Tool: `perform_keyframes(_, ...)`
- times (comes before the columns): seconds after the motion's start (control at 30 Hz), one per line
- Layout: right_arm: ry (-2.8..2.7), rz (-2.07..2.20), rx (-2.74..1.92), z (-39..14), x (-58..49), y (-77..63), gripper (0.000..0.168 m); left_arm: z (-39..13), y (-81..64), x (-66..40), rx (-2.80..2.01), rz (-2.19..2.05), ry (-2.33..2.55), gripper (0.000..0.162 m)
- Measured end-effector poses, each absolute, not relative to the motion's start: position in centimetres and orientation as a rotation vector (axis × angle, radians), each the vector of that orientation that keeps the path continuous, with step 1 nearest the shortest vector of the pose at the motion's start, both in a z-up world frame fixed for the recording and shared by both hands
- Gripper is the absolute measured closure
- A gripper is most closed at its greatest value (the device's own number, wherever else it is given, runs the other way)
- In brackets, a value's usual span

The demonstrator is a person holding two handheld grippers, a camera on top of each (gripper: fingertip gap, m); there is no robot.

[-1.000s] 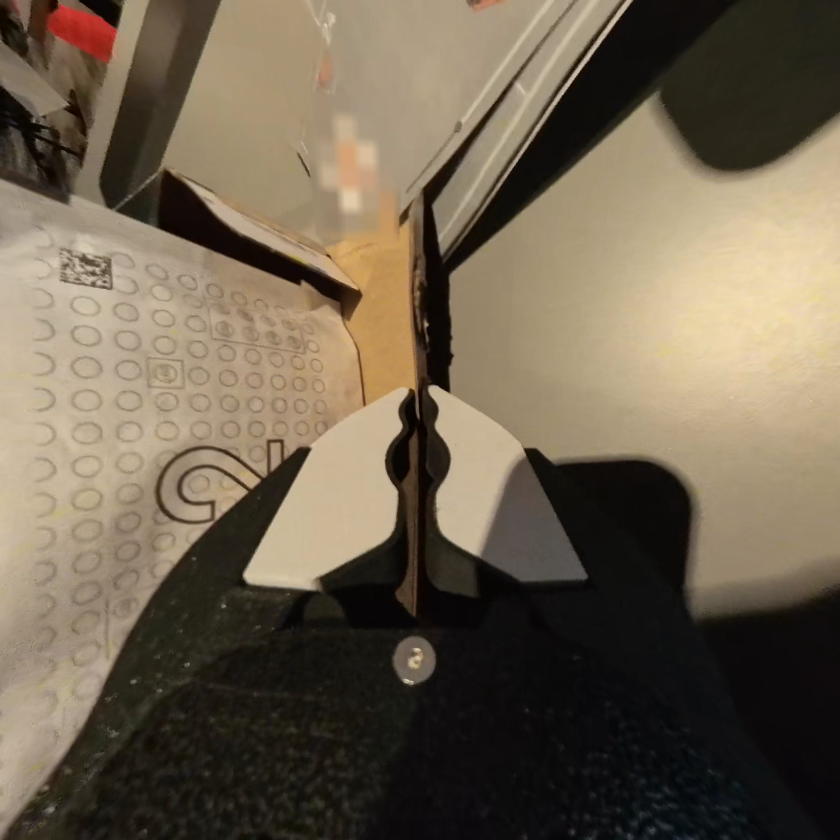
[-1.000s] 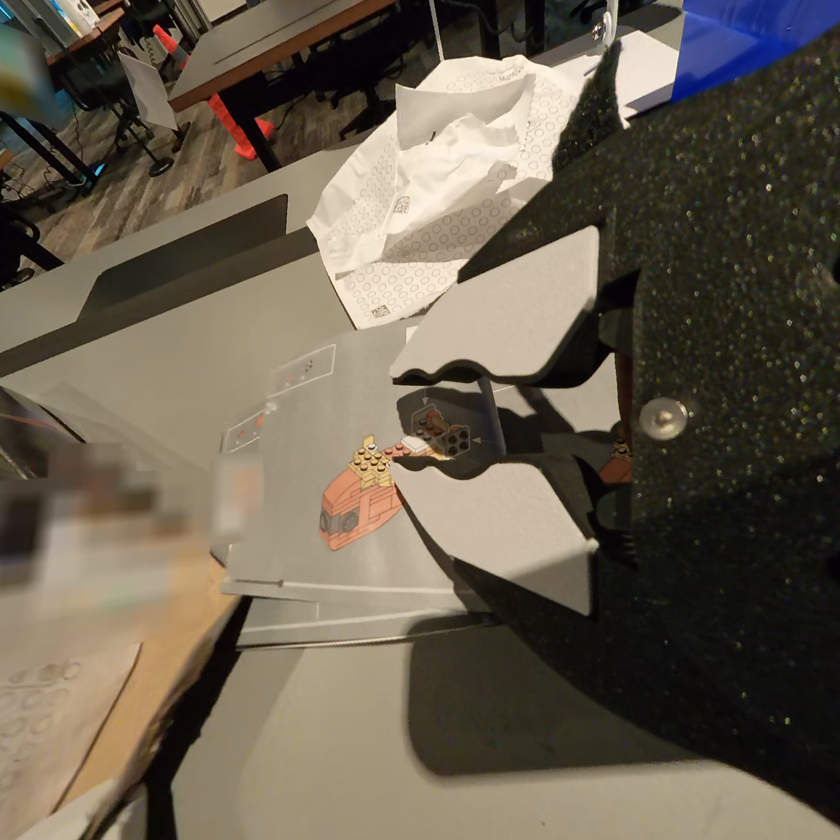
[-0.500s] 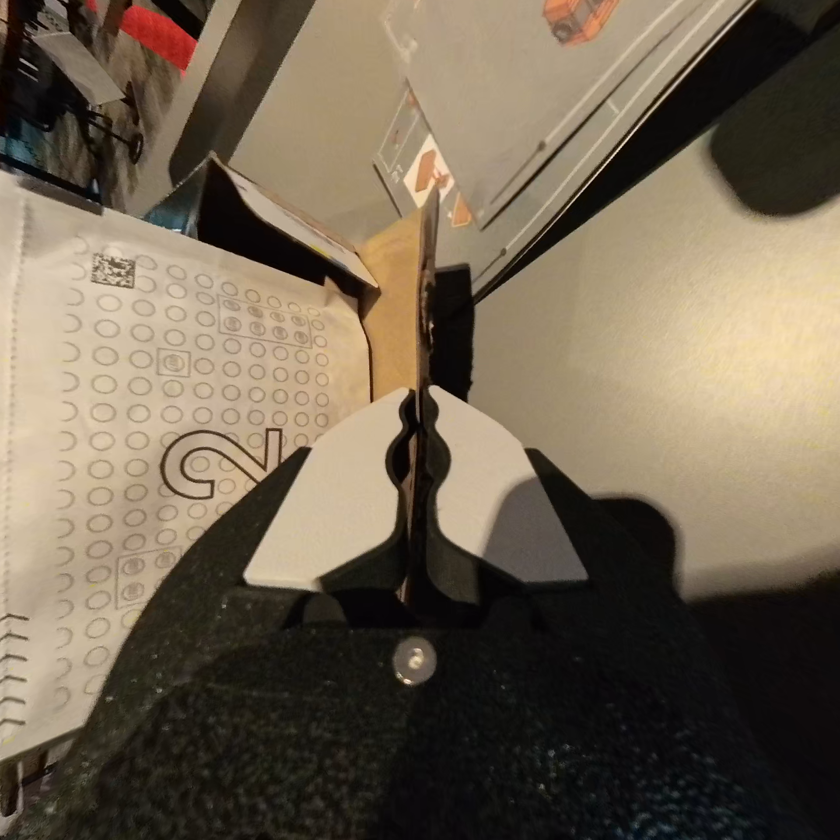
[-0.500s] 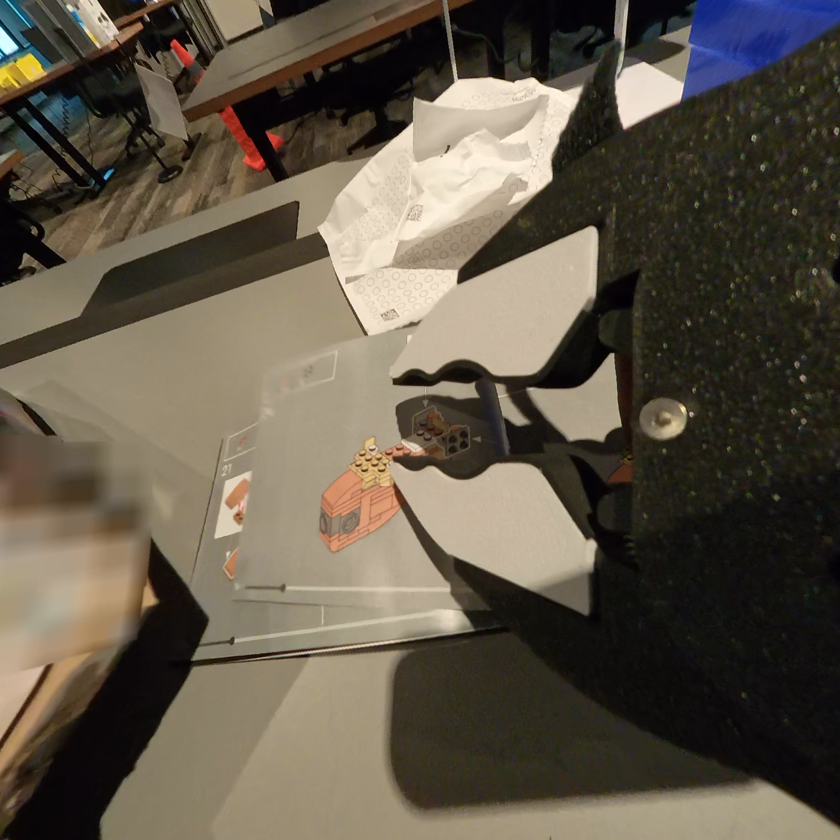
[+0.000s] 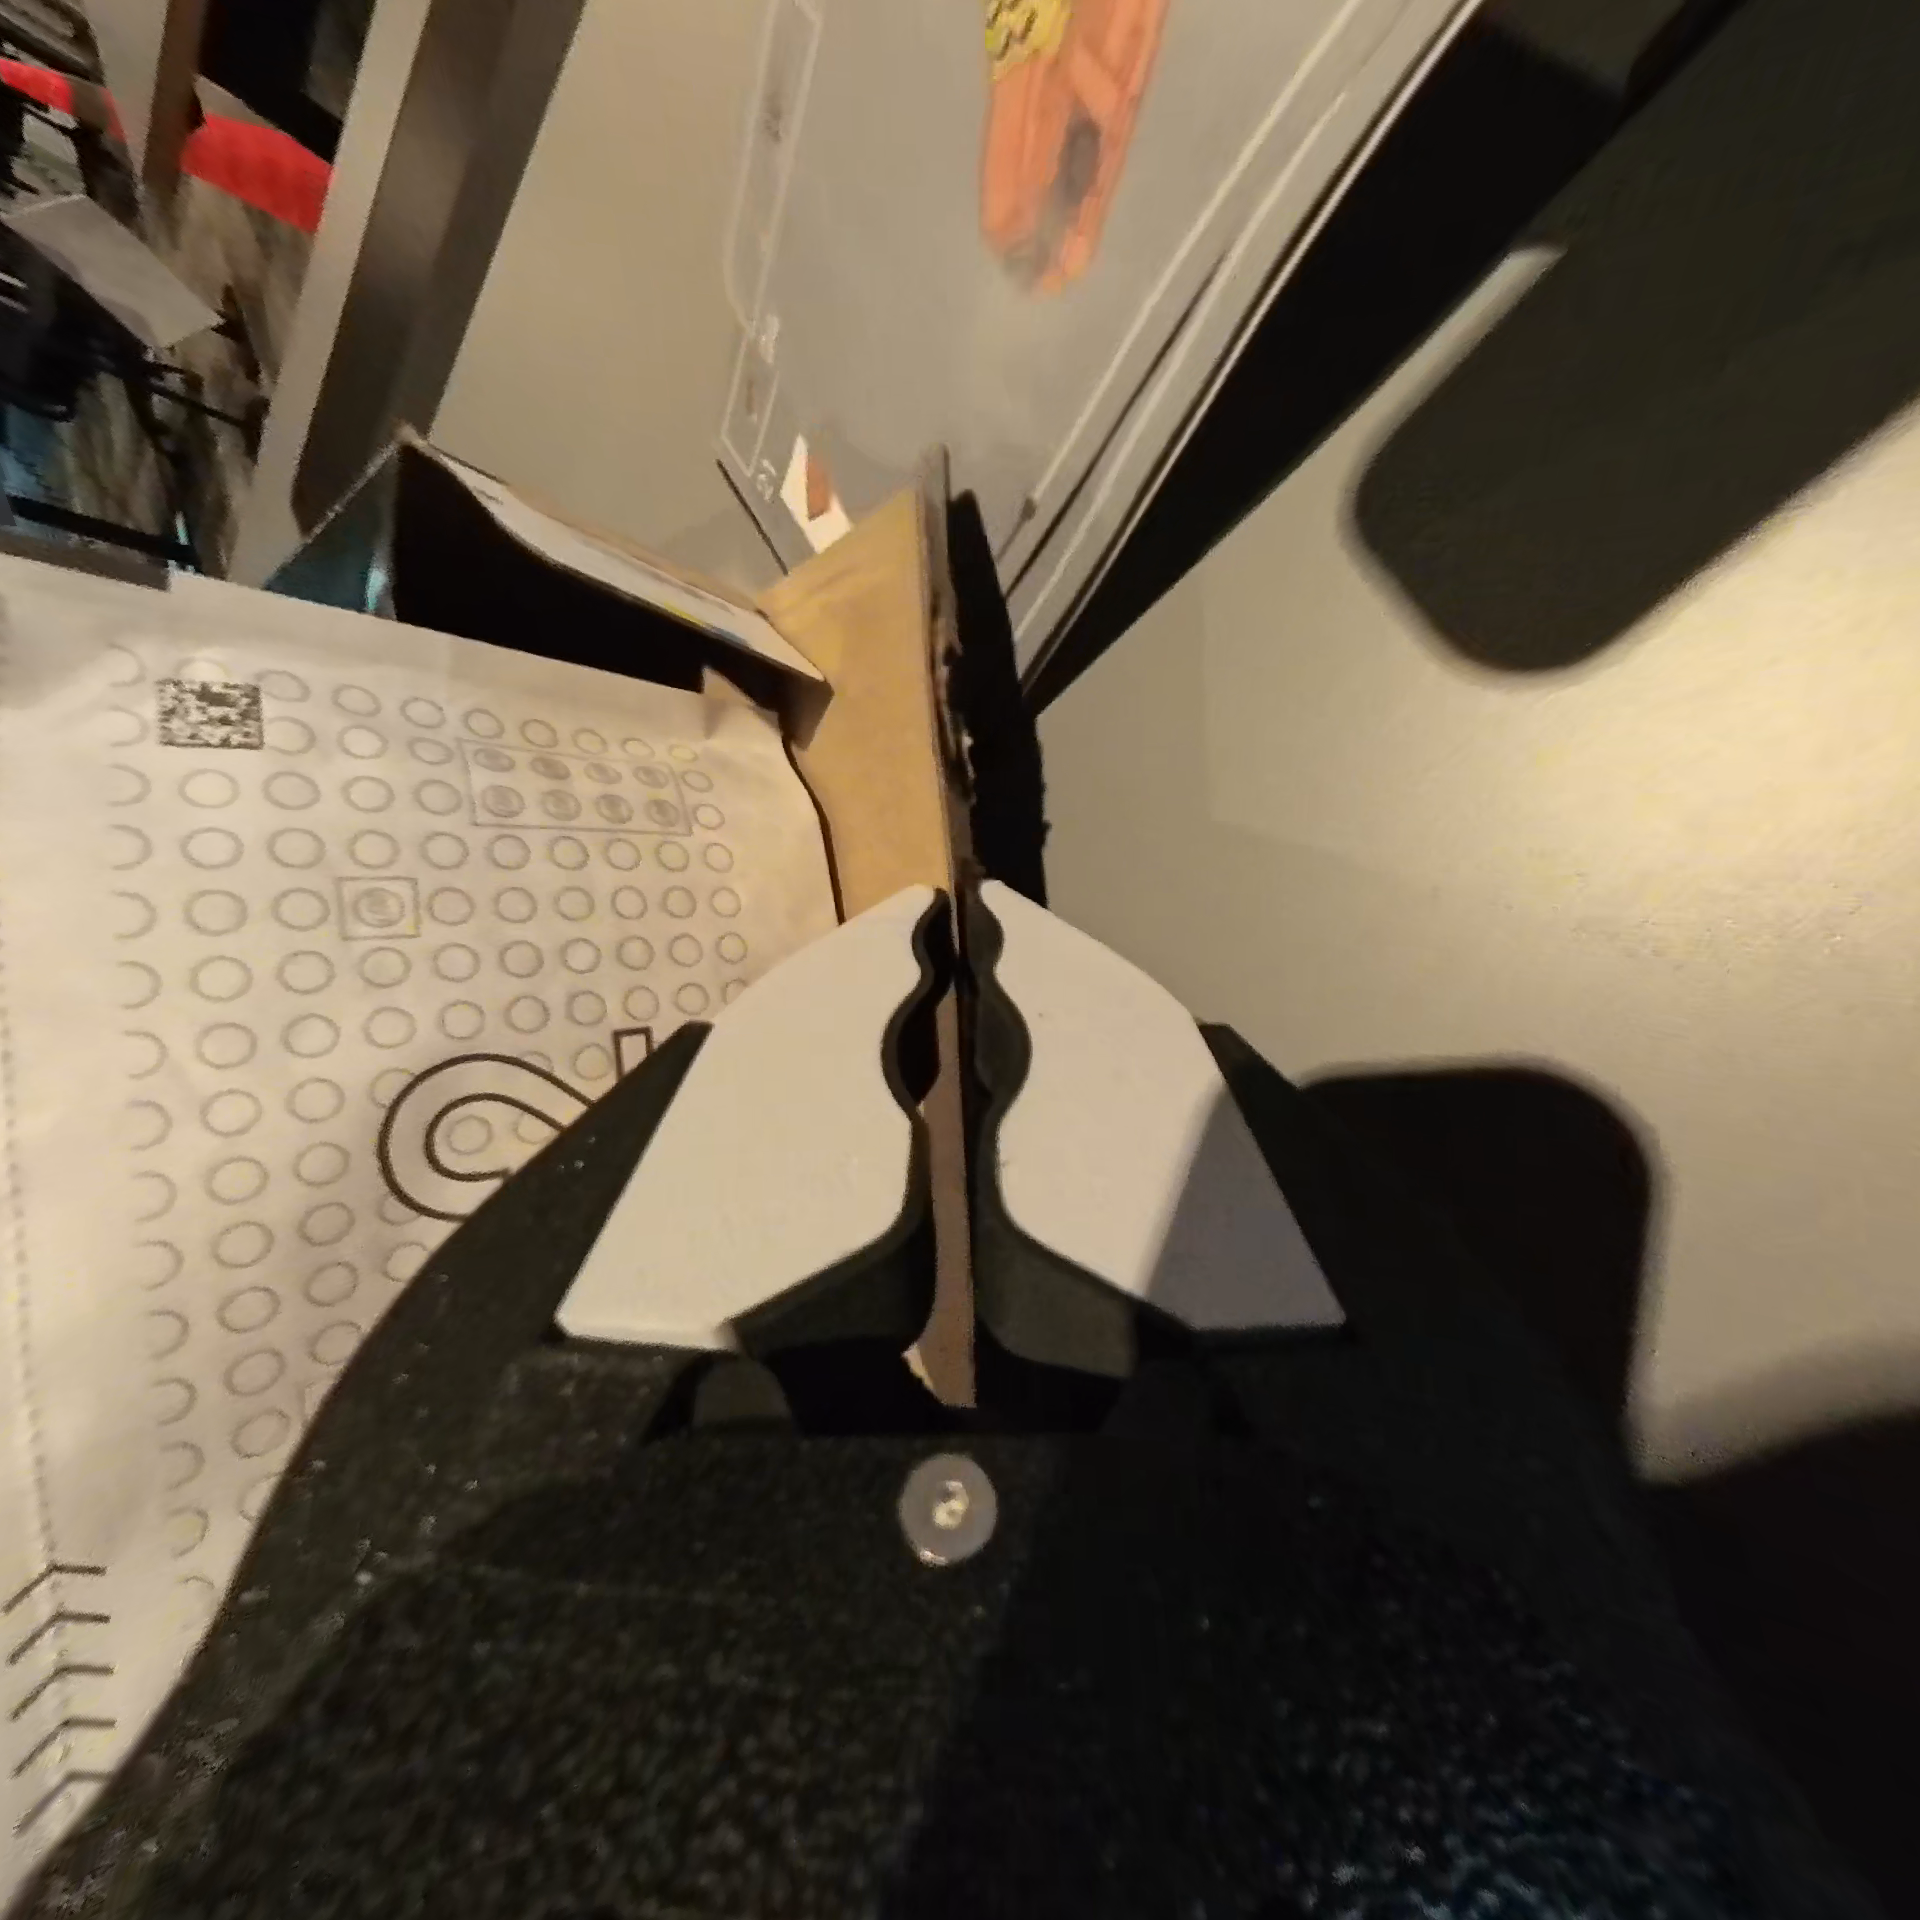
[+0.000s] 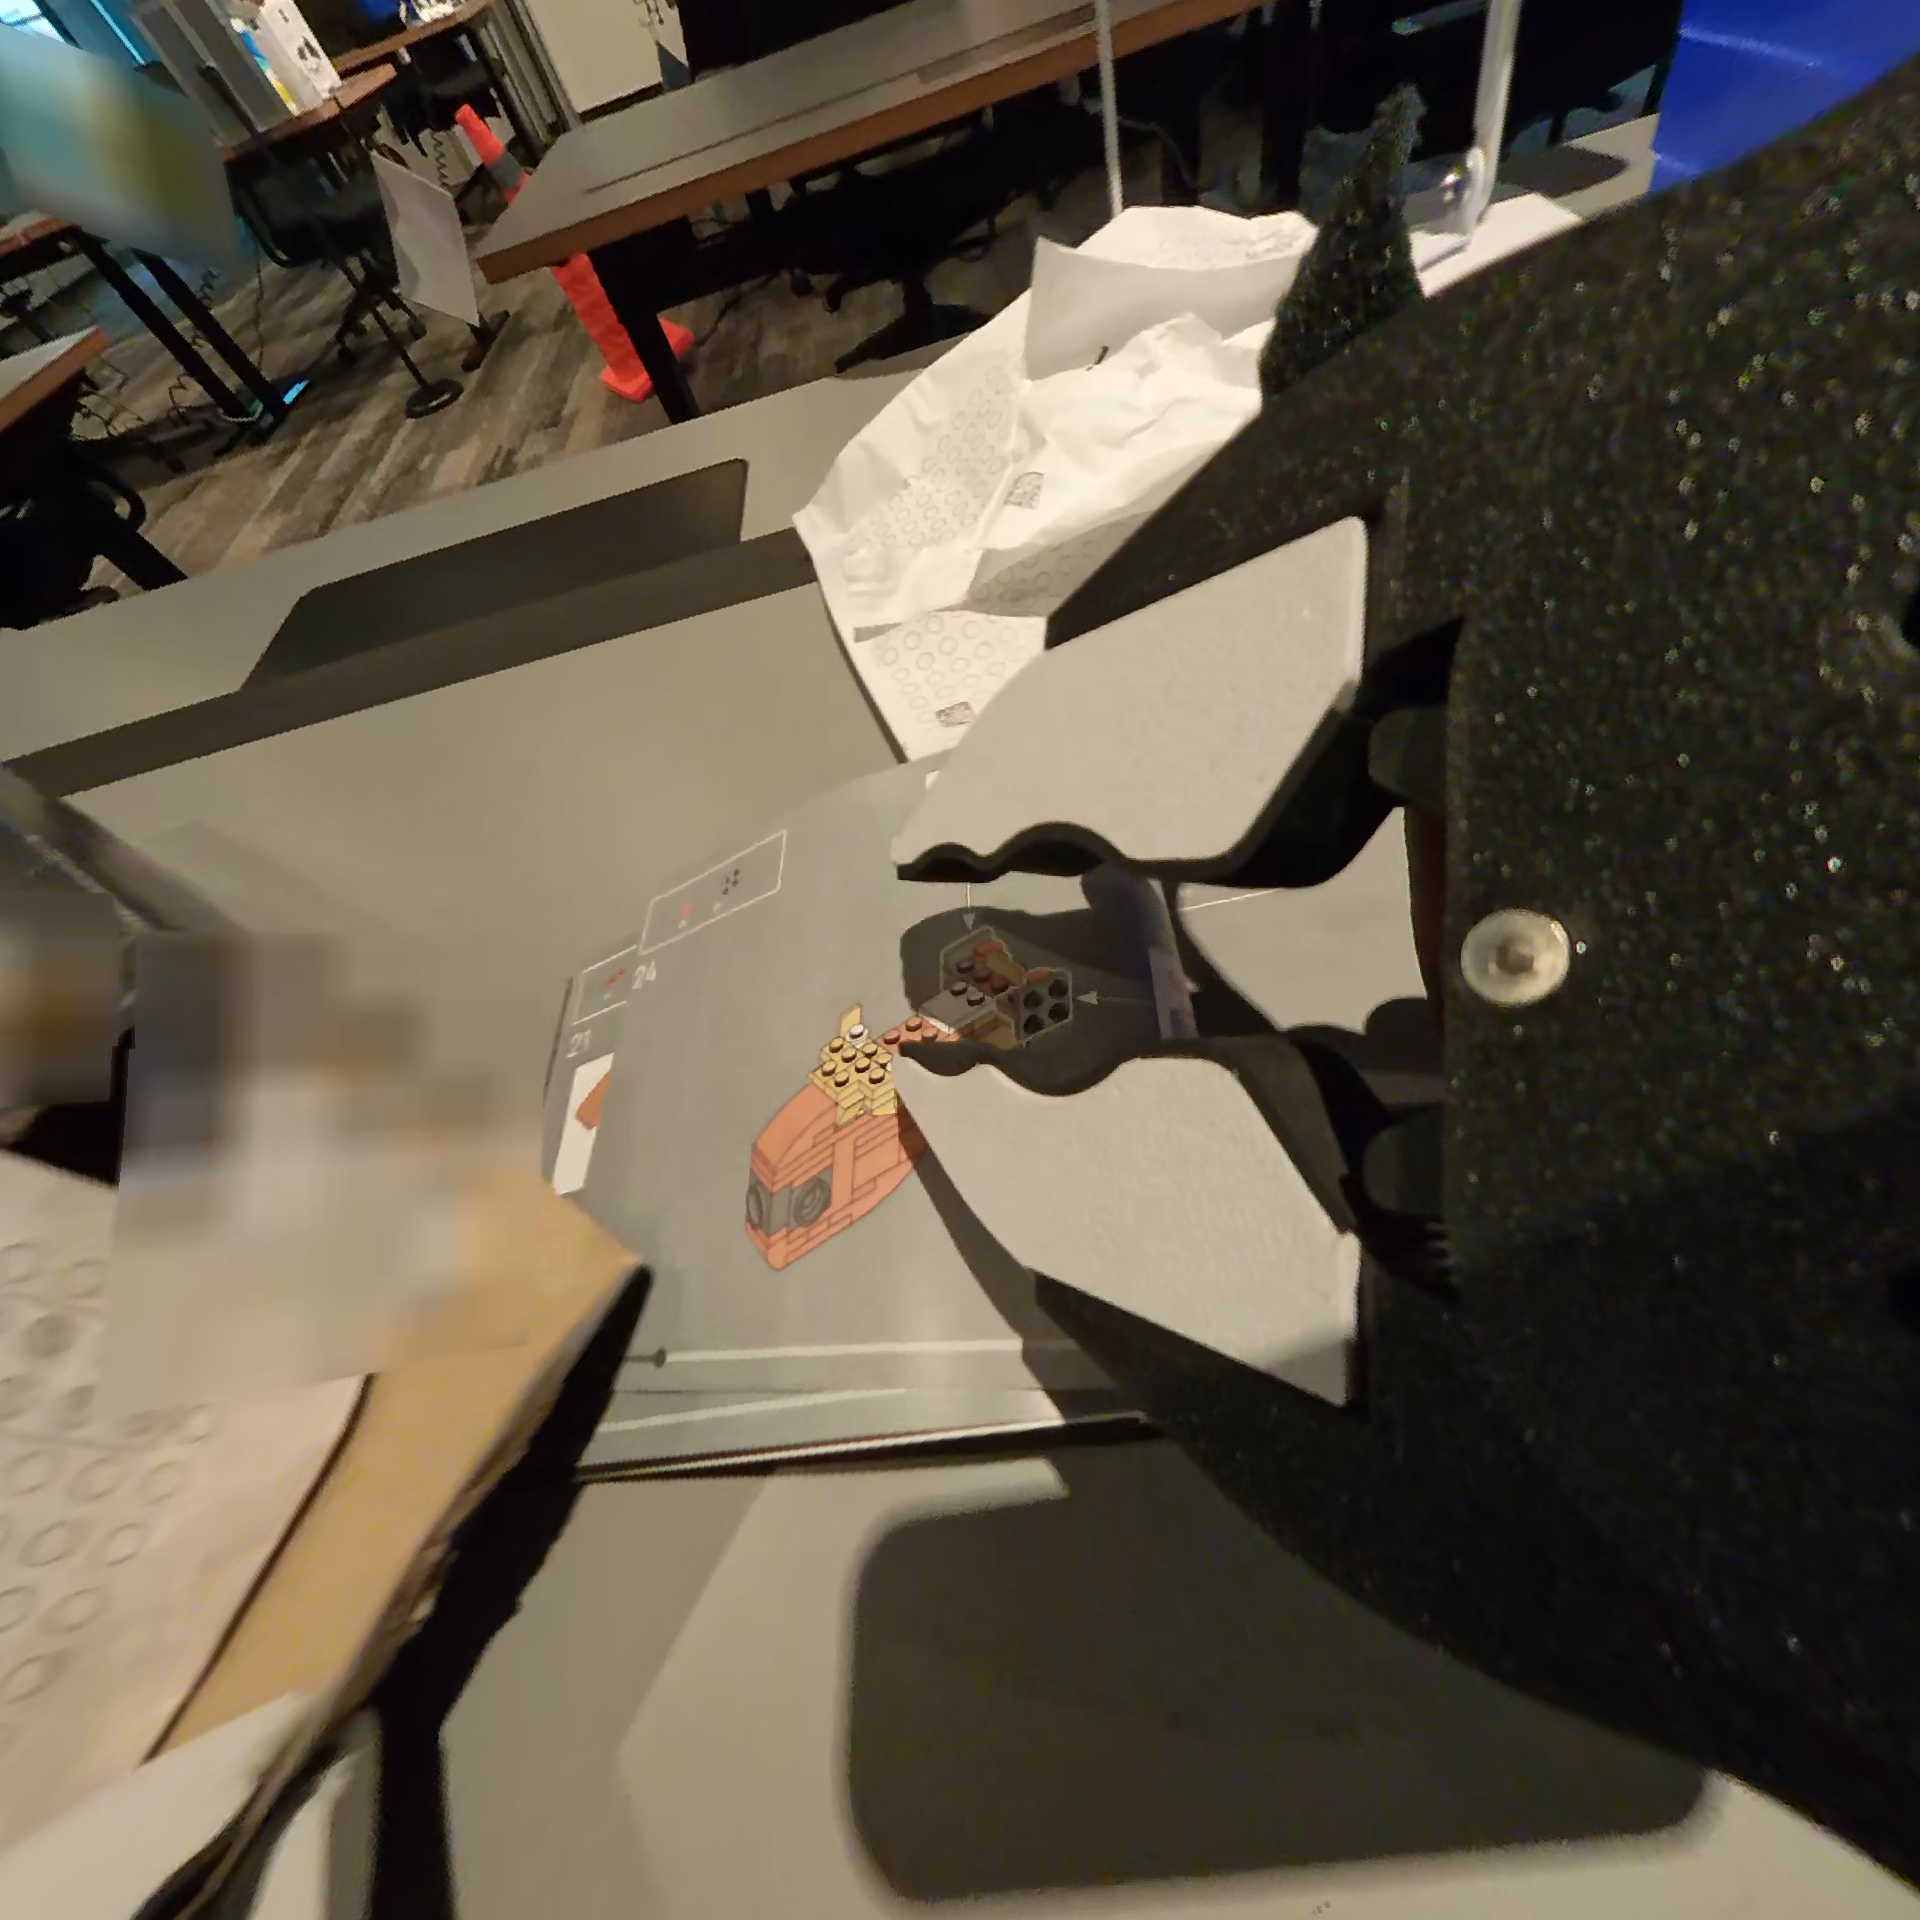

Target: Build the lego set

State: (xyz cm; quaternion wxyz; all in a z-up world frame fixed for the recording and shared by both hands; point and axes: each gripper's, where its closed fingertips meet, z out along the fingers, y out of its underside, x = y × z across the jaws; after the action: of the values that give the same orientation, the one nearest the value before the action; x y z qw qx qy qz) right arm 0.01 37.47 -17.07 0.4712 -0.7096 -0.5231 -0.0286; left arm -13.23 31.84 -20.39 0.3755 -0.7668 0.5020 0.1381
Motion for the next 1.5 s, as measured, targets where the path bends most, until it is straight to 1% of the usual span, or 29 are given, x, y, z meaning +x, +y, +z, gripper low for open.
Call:
perform_keyframes(0.2, -1.289, -0.066, -1.711, -16.5, -0.3, 37.4, 0.139, -21.2, 31.7, -12.9, -1.977, 0.358, 1.328, 0.161)
perform_keyframes(0.4, -1.206, -0.088, -1.722, -13.8, 3.4, 36.7, 0.138, -21.1, 31.7, -12.9, -1.977, 0.351, 1.322, 0.161)
perform_keyframes(0.53, -1.186, -0.013, -1.843, -16.2, 5.3, 35.9, 0.138, -21.2, 31.7, -12.9, -1.977, 0.347, 1.320, 0.161)
perform_keyframes(0.67, -1.225, -0.010, -1.855, -18.1, 5.0, 35.8, 0.138, -21.0, 31.7, -12.9, -1.974, 0.346, 1.317, 0.161)
perform_keyframes(1.03, -1.227, 0.053, -1.827, -18.3, 3.0, 36.0, 0.141, -20.1, 31.6, -13.3, -1.972, 0.339, 1.296, 0.161)
perform_keyframes(1.5, -1.232, 0.032, -1.828, -18.3, 2.8, 36.1, 0.141, -20.8, 31.4, -12.4, -1.963, 0.336, 1.337, 0.161)
